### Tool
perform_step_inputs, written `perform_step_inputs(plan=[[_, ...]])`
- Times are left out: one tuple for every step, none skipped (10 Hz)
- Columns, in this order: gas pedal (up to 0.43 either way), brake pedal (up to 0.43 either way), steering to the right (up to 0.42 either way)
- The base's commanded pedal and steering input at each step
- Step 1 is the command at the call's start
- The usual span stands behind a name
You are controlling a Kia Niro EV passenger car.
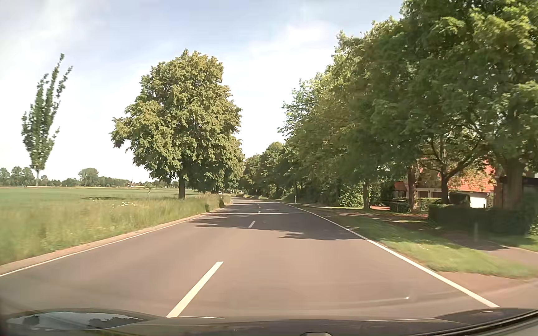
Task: Follow the waypoints while adhering to traffic rules and regulations
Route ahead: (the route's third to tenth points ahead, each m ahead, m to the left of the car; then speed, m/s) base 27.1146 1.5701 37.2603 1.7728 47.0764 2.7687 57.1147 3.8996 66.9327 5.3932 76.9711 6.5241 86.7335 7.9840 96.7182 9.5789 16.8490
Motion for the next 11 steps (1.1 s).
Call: perform_step_inputs(plan=[[0.0,0.0,-0.007],[0.0,0.0,-0.007],[0.008,0.0,-0.007],[0.008,0.0,-0.007],[0.02,0.0,-0.007],[0.028,0.0,-0.007],[0.039,0.0,-0.008],[0.039,0.0,-0.007],[0.039,0.0,-0.008],[0.039,0.0,-0.007],[0.039,0.0,-0.007]])
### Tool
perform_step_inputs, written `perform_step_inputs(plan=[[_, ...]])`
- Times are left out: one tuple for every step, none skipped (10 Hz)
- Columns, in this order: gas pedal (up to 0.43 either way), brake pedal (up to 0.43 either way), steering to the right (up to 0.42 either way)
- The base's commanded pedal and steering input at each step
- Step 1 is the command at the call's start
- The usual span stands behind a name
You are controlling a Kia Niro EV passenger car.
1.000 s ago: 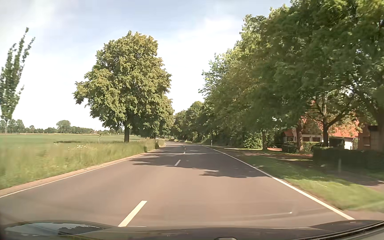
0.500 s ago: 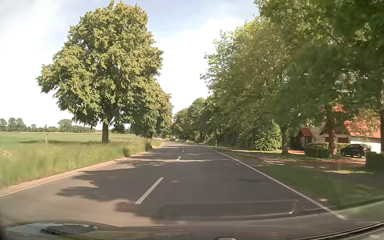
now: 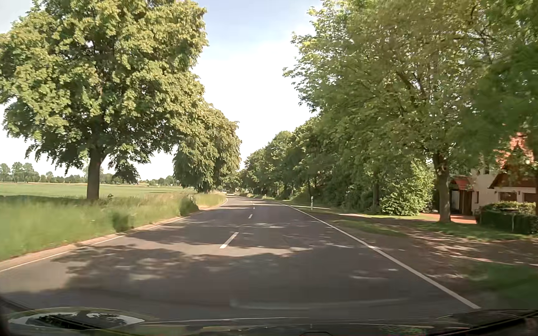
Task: Follow the waypoints while adhering to traffic rules and regulations
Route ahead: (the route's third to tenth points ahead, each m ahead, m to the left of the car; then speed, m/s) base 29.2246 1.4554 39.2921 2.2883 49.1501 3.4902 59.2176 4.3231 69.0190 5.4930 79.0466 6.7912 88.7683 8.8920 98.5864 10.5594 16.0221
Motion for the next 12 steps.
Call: perform_step_inputs(plan=[[0.039,0.0,-0.007],[0.039,0.0,-0.008],[0.059,0.0,-0.007],[0.059,0.0,-0.007],[0.067,0.0,-0.008],[0.079,0.0,-0.008],[0.079,0.0,-0.008],[0.087,0.0,-0.008],[0.087,0.0,-0.008],[0.087,0.0,-0.009],[0.087,0.0,-0.012],[0.087,0.0,-0.013]])
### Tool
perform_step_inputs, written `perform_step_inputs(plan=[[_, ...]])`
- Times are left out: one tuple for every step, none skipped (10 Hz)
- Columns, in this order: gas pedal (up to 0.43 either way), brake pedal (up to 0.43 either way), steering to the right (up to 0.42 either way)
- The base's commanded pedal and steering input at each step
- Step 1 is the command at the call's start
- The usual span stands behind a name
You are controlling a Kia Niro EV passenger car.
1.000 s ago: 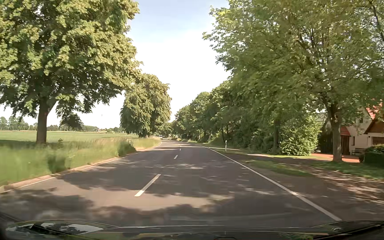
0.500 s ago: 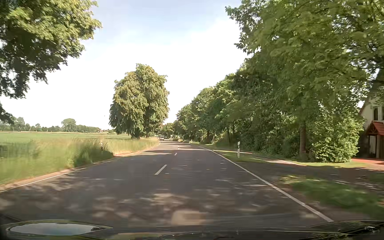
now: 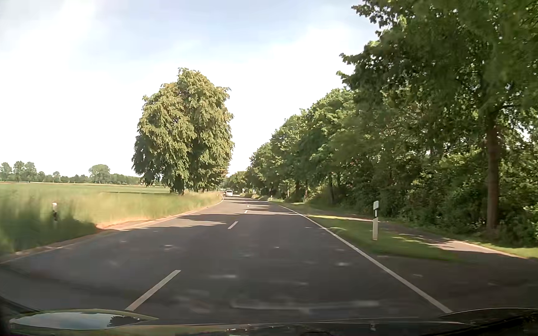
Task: Follow the waypoints while adhering to traffic rules and regulations
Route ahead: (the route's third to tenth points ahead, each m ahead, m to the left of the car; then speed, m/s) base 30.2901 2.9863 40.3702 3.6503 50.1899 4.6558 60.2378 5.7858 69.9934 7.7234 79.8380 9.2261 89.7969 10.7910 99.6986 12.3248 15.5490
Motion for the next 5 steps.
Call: perform_step_inputs(plan=[[0.098,0.0,-0.014],[0.098,0.0,-0.013],[0.098,0.0,-0.014],[0.098,0.0,-0.014],[0.098,0.0,-0.014]])
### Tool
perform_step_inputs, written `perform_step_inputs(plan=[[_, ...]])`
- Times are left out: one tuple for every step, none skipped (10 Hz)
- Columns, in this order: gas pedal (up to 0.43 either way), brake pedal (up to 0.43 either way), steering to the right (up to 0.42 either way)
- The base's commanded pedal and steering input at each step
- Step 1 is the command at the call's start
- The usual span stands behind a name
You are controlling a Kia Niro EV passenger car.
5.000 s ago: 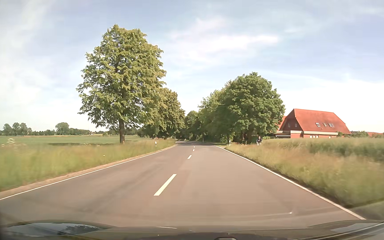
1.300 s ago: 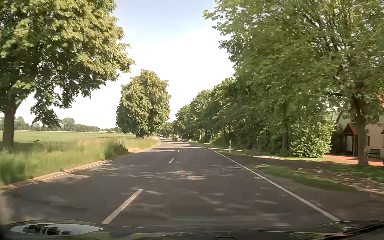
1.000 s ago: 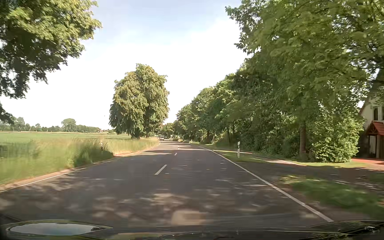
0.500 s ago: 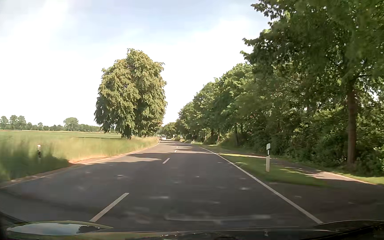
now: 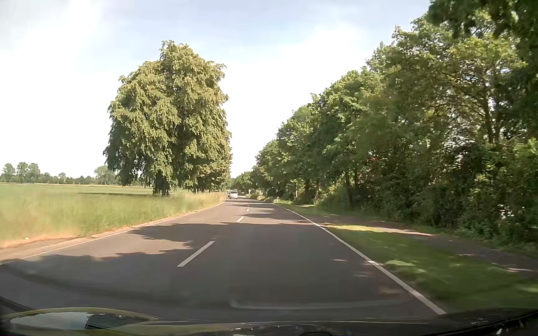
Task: Follow the waypoints while adhering to traffic rules and regulations
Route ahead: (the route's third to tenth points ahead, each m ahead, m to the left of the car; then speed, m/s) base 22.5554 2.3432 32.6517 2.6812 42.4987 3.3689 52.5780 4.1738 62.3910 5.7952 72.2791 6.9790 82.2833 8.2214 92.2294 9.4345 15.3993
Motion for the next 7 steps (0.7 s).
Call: perform_step_inputs(plan=[[0.098,0.0,-0.014],[0.098,0.0,-0.013],[0.098,0.0,-0.014],[0.11,0.0,-0.013],[0.11,0.0,-0.013],[0.11,0.0,-0.014],[0.11,0.0,-0.014]])
